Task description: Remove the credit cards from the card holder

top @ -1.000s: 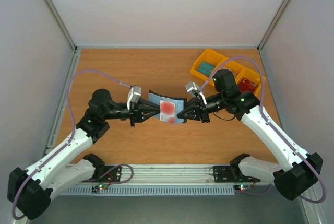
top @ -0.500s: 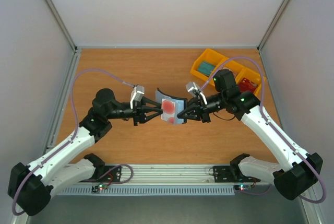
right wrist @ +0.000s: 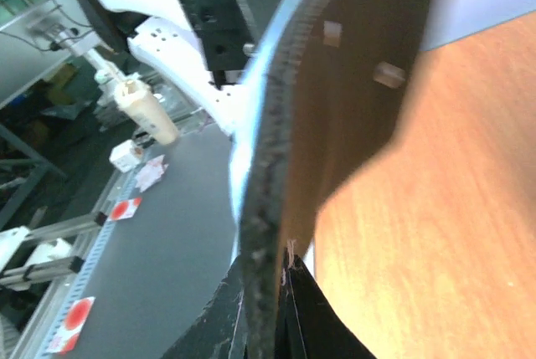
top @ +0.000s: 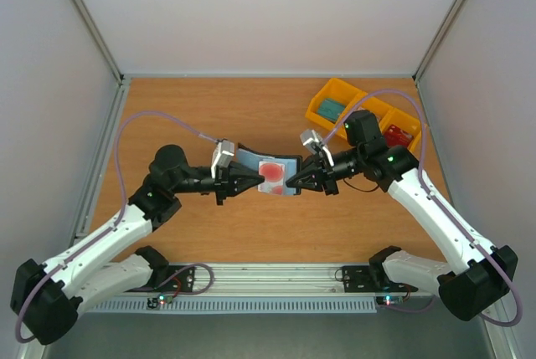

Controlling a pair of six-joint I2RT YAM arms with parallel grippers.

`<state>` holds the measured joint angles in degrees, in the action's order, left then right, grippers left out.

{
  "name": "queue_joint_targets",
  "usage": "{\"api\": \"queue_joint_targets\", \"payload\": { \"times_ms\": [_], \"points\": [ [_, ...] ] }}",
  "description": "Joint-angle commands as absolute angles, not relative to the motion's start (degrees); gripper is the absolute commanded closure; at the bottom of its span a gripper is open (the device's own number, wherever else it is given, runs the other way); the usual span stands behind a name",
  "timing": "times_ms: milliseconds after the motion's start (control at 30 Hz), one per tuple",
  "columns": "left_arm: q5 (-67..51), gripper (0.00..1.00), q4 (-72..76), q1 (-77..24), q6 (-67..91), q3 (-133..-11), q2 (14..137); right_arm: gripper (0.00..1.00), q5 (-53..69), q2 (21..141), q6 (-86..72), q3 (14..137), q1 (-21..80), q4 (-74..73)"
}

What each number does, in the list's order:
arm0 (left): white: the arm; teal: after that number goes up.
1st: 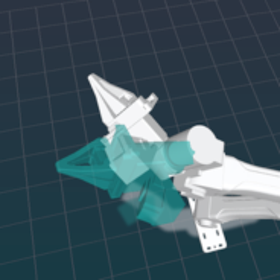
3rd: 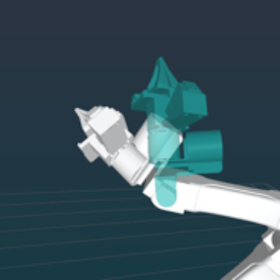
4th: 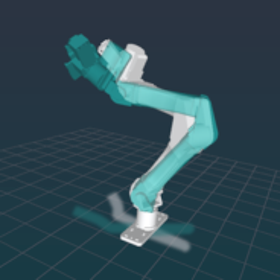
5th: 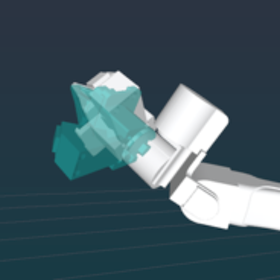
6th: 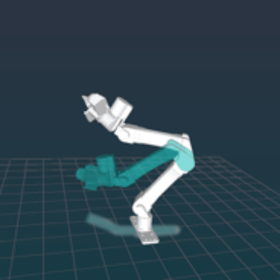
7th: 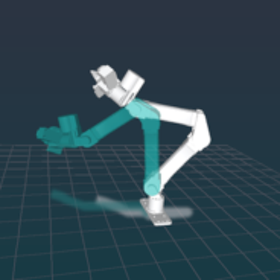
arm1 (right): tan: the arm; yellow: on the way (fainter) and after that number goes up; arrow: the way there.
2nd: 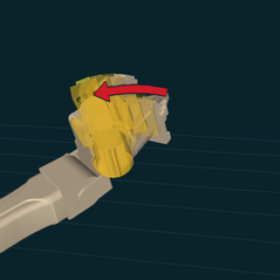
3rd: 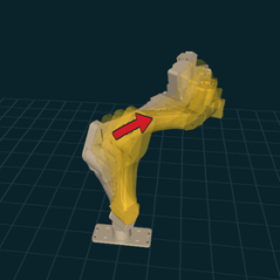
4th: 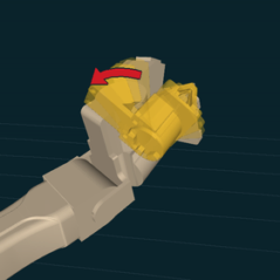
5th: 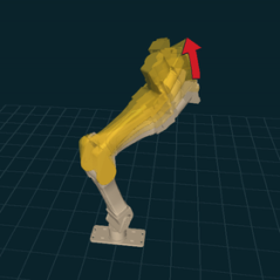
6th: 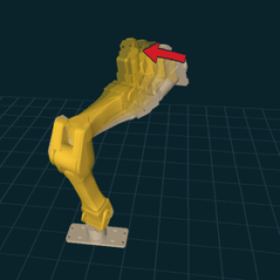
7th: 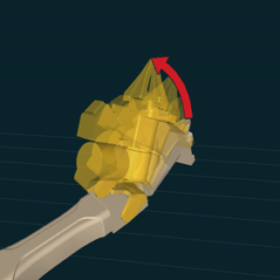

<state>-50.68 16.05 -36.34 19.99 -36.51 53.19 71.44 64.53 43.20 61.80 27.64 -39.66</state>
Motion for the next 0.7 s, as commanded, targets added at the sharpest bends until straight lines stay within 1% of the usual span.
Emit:
{"api": "queue_joint_targets", "payload": {
  "times_ms": [0, 333, 533, 567, 667],
  "points": [
    [-50.53, 1.0, 17.45, -35.77, 17.94, -36.75, 51.22, 0.99, 70.0, 64.6, 44.65, 63.63, 27.42, -37.97],
    [-53.52, 1.0, 13.09, -31.61, 19.71, -36.27, 48.62, 0.99, 67.47, 64.01, 44.72, 63.45, 26.03, -38.48],
    [-52.97, 1.0, 15.88, -31.55, 20.15, -35.26, 48.72, 0.99, 68.35, 66.2, 41.72, 63.9, 26.29, -36.82],
    [-52.48, 1.0, 16.09, -31.6, 20.46, -35.05, 48.85, 0.97, 68.33, 66.22, 41.57, 63.9, 26.59, -36.67],
    [-50.34, 1.0, 17.13, -32.4, 21.85, -34.49, 49.12, 0.86, 67.69, 65.37, 41.42, 63.5, 28.19, -35.78]
  ]
}}
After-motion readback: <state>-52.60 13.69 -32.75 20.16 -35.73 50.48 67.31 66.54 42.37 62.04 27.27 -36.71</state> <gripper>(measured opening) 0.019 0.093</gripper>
